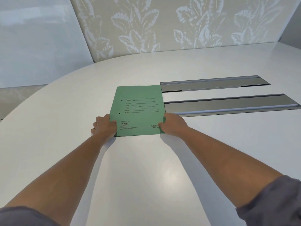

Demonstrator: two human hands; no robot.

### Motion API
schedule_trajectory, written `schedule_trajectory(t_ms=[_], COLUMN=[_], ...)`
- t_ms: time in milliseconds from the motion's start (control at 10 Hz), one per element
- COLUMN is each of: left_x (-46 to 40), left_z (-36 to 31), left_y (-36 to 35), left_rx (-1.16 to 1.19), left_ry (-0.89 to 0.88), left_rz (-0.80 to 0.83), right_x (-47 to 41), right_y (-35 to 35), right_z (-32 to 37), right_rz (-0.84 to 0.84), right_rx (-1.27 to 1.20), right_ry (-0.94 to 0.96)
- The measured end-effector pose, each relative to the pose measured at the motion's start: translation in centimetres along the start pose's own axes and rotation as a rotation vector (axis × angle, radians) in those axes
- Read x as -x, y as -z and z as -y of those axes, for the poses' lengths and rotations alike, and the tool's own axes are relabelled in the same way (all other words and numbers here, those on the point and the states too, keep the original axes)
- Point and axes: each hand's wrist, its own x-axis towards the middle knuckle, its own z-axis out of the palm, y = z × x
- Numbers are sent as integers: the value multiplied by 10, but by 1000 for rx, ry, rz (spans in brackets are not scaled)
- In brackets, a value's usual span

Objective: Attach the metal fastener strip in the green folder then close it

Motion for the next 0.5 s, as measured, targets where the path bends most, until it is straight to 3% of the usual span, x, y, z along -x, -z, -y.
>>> schedule_trajectory(t_ms=[400,500], left_x=[15,30], left_z=[-9,-21], left_y=[6,6], left_rx=[-28,-51], left_ry=[-32,-161], left_rz=[-16,-105], right_x=[11,20], right_y=[4,8], right_z=[1,3], right_rz=[-33,-111], right_rx=[-124,-154], right_ry=[26,59])
